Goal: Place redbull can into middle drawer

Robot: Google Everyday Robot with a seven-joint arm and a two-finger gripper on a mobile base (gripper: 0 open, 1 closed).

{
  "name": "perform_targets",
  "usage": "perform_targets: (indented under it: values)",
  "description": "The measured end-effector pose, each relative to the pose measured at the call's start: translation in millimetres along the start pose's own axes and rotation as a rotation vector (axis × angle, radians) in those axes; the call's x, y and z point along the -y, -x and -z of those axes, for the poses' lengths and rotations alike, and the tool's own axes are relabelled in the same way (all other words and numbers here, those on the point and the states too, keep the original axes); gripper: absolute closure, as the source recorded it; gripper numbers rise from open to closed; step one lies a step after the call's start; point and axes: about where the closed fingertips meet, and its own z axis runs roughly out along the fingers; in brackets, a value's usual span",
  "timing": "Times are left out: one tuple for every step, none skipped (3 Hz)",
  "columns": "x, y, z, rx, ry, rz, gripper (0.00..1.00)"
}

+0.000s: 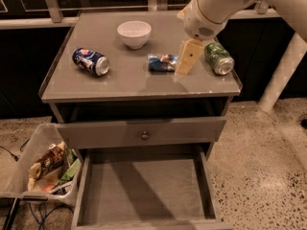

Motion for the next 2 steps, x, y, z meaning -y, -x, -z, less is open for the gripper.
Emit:
perform_targets:
  values:
    - [21.2,-17.2,-17.9,0.006,-0.021,0.003,0.0]
    - [32.0,-34.3,-45.3,0.034,0.006,-0.014,0.0]
